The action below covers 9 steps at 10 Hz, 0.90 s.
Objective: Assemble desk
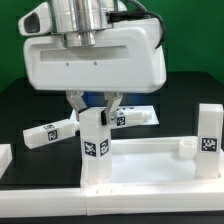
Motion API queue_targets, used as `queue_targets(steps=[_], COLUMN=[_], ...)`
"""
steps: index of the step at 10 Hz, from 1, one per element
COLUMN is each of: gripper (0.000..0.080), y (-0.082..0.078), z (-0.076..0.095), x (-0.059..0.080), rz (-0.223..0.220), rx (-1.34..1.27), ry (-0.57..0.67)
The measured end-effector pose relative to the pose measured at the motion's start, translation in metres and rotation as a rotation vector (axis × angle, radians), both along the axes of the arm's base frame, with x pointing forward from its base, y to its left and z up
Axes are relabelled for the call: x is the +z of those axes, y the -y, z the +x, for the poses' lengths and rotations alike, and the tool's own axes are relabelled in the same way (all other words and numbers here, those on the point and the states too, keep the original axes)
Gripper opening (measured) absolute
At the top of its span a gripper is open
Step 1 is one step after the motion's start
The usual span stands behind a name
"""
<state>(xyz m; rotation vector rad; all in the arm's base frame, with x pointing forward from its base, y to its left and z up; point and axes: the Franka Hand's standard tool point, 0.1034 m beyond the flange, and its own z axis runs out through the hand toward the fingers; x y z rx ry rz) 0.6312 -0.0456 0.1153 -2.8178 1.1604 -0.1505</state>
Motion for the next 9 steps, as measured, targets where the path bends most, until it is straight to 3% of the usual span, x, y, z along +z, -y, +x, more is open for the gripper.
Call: queue_targets(steps=[2, 6, 9], gripper=[0.0293, 0.0293, 0.0293], y=[0.0015, 0.0014, 0.0001], z=[0.0003, 0.0000, 0.0012], x=[-0.0005, -0.0008, -0.0013], rz=[0.074, 0.114, 0.210], rx=[-0.396, -0.613, -1.043], ry=[-0.013, -0.027, -0.044])
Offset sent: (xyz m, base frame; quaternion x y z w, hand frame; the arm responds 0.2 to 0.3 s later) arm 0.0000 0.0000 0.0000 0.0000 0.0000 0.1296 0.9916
